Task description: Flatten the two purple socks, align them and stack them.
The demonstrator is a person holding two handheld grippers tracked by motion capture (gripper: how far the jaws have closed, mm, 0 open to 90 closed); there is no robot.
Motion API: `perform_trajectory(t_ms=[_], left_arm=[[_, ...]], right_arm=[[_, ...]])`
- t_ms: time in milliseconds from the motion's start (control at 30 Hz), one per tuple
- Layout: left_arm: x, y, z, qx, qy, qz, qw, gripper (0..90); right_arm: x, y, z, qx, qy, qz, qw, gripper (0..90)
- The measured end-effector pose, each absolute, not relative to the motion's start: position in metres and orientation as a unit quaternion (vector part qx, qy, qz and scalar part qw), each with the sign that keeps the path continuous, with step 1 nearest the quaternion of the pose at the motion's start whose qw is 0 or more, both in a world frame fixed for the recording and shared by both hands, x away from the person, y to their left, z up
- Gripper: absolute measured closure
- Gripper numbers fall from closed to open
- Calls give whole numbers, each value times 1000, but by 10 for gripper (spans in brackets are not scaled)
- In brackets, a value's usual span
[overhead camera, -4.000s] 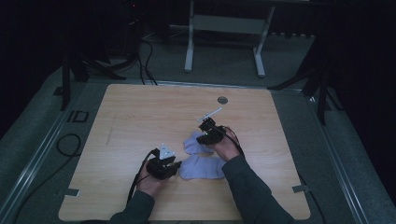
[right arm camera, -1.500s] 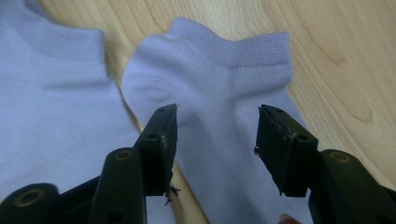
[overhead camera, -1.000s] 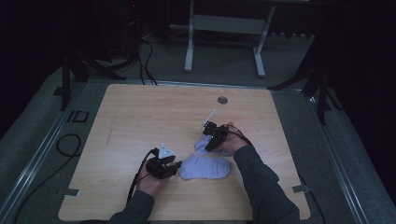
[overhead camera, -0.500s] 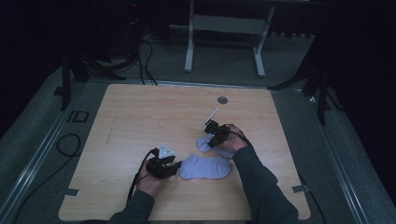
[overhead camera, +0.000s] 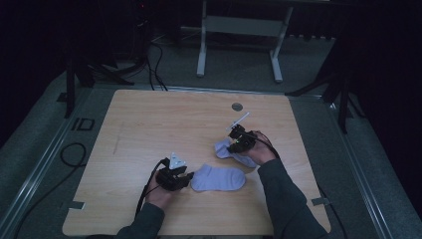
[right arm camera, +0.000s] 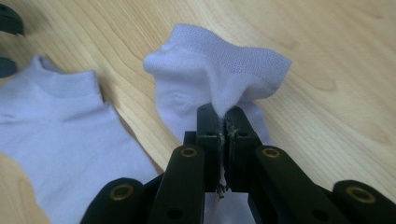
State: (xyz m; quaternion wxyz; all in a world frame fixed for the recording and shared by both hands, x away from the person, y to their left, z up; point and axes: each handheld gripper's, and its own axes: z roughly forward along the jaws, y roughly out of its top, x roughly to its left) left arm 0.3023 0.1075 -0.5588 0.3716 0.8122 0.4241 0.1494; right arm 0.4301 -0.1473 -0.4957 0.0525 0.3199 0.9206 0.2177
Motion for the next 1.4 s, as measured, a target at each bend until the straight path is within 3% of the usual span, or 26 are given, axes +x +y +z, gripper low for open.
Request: perform_trajectory(t_ms=[367,800,1400], left_arm=[[303,108,-559,812,423,149,372,604],[303,109,-558,810,426,149,375,604],[302,109,-557,809,426,150,377,605]], right_arm=[[414,-165,-471,319,908,261,78,863],[366,-175,-432,287,895,324,105,861],[348,-160,-453,278,900,317,108,861]])
